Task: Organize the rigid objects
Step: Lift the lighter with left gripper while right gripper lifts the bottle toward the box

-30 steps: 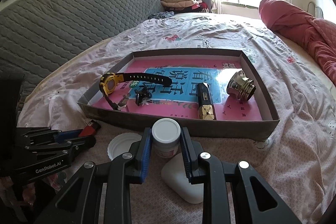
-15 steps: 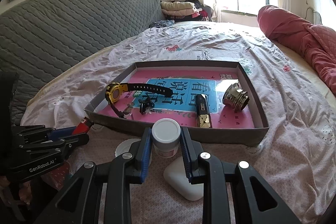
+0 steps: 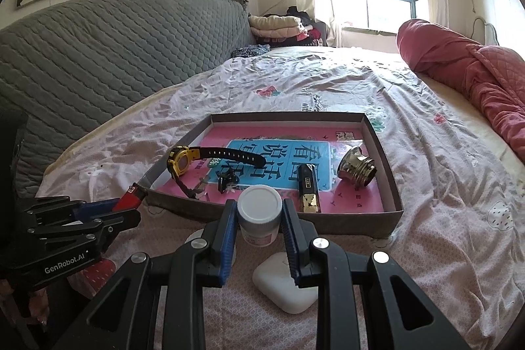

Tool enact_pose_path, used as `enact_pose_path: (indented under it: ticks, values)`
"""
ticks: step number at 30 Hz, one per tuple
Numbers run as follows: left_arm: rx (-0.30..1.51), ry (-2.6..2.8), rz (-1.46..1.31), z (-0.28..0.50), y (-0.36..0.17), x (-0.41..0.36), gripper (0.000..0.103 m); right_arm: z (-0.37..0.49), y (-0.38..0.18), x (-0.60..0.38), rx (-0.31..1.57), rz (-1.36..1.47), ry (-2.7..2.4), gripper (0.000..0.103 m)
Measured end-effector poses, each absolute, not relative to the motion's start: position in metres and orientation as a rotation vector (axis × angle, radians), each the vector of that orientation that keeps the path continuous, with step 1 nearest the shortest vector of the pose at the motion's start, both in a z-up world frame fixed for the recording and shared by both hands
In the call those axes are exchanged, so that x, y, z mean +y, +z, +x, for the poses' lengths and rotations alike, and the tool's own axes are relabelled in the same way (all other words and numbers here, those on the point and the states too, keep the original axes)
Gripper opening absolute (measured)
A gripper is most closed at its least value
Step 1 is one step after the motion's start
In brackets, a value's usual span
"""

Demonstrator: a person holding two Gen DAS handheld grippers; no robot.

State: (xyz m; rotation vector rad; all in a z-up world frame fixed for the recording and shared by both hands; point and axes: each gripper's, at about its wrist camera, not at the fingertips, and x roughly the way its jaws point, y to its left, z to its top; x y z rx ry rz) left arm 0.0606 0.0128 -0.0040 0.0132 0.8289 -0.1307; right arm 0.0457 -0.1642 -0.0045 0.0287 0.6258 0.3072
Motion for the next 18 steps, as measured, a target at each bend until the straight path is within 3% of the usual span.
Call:
enact_pose_path:
  ticks: [18]
  values:
    - [0.803,-0.155,0.051,0.066,0.014,-0.025,0.023,0.041,0.012,-0.184,0.545,0.068,0.255,0.027]
